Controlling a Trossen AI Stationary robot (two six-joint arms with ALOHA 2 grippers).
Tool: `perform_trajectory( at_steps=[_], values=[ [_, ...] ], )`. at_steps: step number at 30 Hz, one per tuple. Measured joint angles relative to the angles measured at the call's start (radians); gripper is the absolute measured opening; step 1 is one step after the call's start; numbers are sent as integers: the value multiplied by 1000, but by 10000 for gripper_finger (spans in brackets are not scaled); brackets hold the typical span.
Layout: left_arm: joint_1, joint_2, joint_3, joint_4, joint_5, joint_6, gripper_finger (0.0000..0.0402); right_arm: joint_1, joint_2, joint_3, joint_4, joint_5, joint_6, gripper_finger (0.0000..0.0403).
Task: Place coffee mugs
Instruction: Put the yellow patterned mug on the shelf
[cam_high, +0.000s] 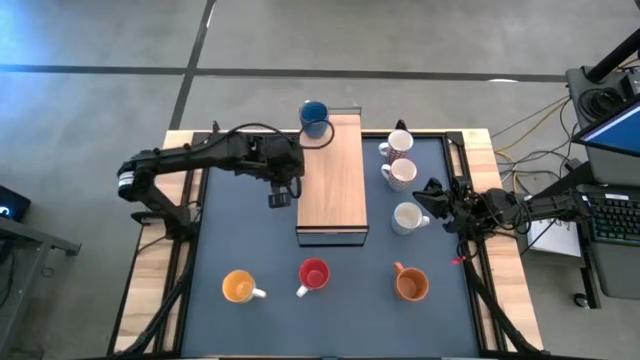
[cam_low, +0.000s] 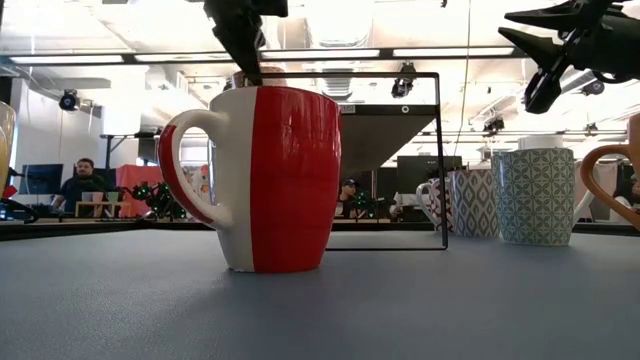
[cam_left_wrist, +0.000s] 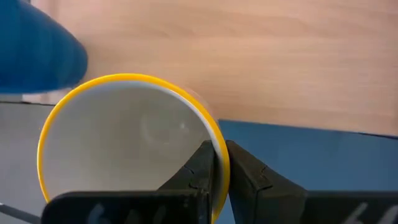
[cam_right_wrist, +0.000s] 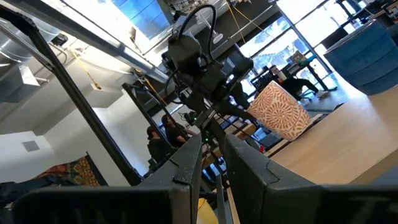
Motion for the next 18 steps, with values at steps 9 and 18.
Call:
perform_trajectory(
  at_steps=[9, 18],
  values=[
    [36, 94, 116, -22, -1, 68, 11, 0, 0, 0, 0, 0, 0, 61],
    [62, 169, 201, -40, 0, 117, 11, 0, 0, 0, 0, 0, 0, 61]
  ],
)
